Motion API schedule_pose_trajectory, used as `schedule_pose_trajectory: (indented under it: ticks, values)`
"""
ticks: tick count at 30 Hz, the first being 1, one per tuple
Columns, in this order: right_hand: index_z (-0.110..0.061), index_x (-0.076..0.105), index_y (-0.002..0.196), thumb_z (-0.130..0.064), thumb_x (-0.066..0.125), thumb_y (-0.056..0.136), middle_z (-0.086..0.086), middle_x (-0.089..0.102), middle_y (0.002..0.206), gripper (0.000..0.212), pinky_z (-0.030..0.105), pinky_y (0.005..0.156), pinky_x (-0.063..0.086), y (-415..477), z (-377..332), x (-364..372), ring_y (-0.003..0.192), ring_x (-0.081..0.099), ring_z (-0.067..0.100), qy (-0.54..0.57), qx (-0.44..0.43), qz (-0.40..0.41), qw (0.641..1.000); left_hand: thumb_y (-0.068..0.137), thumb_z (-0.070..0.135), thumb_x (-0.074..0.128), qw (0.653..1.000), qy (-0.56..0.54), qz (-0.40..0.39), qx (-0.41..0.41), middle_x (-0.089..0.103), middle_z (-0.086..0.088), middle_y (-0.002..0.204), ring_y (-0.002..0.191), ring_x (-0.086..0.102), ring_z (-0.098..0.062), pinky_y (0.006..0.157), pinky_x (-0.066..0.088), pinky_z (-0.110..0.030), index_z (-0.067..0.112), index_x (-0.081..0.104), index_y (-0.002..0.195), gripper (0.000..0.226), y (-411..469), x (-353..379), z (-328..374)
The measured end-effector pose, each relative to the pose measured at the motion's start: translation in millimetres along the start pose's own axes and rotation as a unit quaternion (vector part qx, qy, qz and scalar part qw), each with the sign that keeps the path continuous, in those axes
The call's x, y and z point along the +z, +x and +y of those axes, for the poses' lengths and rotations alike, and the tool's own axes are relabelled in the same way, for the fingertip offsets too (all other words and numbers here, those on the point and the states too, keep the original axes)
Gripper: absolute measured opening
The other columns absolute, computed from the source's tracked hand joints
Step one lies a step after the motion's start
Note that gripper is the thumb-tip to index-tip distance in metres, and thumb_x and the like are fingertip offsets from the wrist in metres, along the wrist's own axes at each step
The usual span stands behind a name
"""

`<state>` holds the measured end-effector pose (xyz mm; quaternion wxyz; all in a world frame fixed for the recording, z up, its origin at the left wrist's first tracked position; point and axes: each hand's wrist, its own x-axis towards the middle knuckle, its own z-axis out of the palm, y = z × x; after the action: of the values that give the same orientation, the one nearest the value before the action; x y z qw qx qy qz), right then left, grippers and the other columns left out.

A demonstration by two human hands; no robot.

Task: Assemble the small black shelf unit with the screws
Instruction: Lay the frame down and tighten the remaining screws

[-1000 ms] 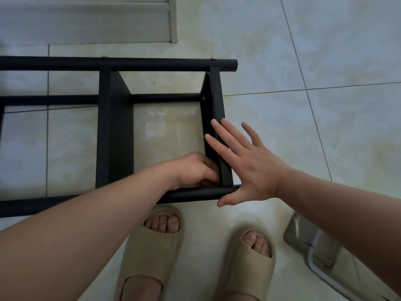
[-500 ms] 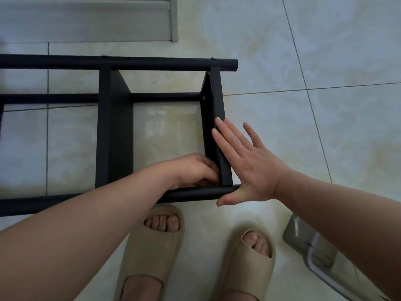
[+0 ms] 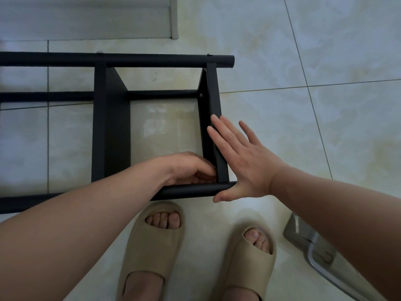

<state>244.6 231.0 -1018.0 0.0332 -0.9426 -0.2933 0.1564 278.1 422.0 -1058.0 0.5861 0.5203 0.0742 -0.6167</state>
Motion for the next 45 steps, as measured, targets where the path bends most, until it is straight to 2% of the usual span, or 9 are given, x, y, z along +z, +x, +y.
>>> schedule_pose_trajectory:
  ticks: [3,7,12,19,27,31,36,41,45]
  values:
    - [-0.006,-0.002,0.161,-0.1,0.029,0.069,0.011,-0.014,0.169,0.136,0.057,0.125,0.006,0.2,-0.1,0.4,0.157,-0.01,0.027,-0.002,-0.001,0.0,1.0,0.09,-0.006,0.054,1.0,-0.009,-0.01,-0.005,0.074,-0.011,0.081,0.075,0.072,-0.018,0.072,0.059,-0.027,0.005,0.073,0.082,0.024,-0.2,-0.3,-0.1]
    - [-0.005,0.0,0.161,-0.1,0.03,0.069,0.011,-0.013,0.169,0.136,0.058,0.125,0.007,0.2,-0.4,-0.2,0.157,-0.01,0.028,-0.003,0.002,0.0,1.0,0.09,-0.007,0.053,1.0,-0.008,-0.013,-0.011,0.073,-0.009,0.079,0.075,0.071,-0.017,0.076,0.057,-0.029,0.005,0.07,0.085,0.021,1.4,-0.7,-0.8]
    - [-0.006,-0.002,0.161,-0.1,0.029,0.069,0.011,-0.015,0.168,0.136,0.058,0.125,0.007,0.6,-1.0,-1.4,0.156,-0.011,0.028,-0.008,0.002,-0.009,1.0,0.09,-0.004,0.055,0.999,0.011,-0.004,-0.034,0.073,-0.011,0.08,0.074,0.071,-0.019,0.077,0.055,-0.031,0.01,0.076,0.073,0.031,3.5,-0.7,-2.0]
    - [-0.006,-0.001,0.162,-0.099,0.03,0.068,0.01,-0.015,0.168,0.136,0.058,0.125,0.007,0.6,-1.3,-2.5,0.156,-0.011,0.027,-0.003,0.004,-0.011,1.0,0.092,0.002,0.054,0.998,-0.01,-0.007,-0.063,0.069,-0.019,0.1,0.084,0.068,-0.024,0.083,0.054,-0.032,0.001,0.072,0.098,0.019,1.8,-0.2,-0.4]
    - [-0.008,-0.003,0.162,-0.1,0.029,0.067,0.009,-0.016,0.168,0.136,0.058,0.125,0.007,0.9,-1.0,-1.5,0.156,-0.012,0.027,0.003,0.005,-0.014,1.0,0.09,-0.003,0.058,1.0,0.004,0.001,-0.028,0.074,-0.013,0.084,0.075,0.072,-0.02,0.072,0.058,-0.029,0.005,0.073,0.085,0.018,4.2,-1.1,-2.7]
    - [-0.008,-0.003,0.162,-0.1,0.029,0.067,0.009,-0.016,0.168,0.136,0.058,0.125,0.007,1.0,-1.1,-1.5,0.156,-0.012,0.026,0.0,0.005,-0.016,1.0,0.089,-0.004,0.058,1.0,0.005,0.001,-0.019,0.073,-0.015,0.086,0.079,0.071,-0.022,0.08,0.056,-0.033,0.004,0.075,0.086,0.018,4.3,-2.3,-4.0]
    - [-0.008,-0.003,0.162,-0.1,0.03,0.067,0.009,-0.017,0.168,0.136,0.057,0.125,0.006,1.1,-1.2,-2.2,0.156,-0.013,0.026,0.001,0.006,-0.019,1.0,0.09,-0.009,0.054,1.0,0.001,-0.015,-0.006,0.073,-0.014,0.085,0.074,0.072,-0.02,0.07,0.059,-0.027,0.001,0.074,0.09,0.022,1.2,-3.9,-2.0]
    - [-0.008,-0.003,0.162,-0.1,0.031,0.067,0.008,-0.018,0.168,0.136,0.056,0.125,0.004,1.4,-1.6,-3.0,0.156,-0.013,0.026,0.002,0.007,-0.022,1.0,0.09,-0.003,0.056,1.0,0.009,-0.026,-0.004,0.074,-0.011,0.08,0.072,0.072,-0.019,0.067,0.058,-0.028,0.009,0.079,0.074,0.031,1.4,-1.4,-0.8]
    - [-0.008,-0.002,0.162,-0.1,0.03,0.067,0.008,-0.019,0.167,0.136,0.057,0.125,0.005,1.4,-1.4,-3.8,0.156,-0.013,0.026,0.001,0.007,-0.022,1.0,0.091,-0.003,0.059,0.999,0.047,0.008,0.007,0.073,-0.011,0.079,0.071,0.071,-0.019,0.07,0.058,-0.026,0.004,0.073,0.086,0.016,2.9,-2.0,-1.9]
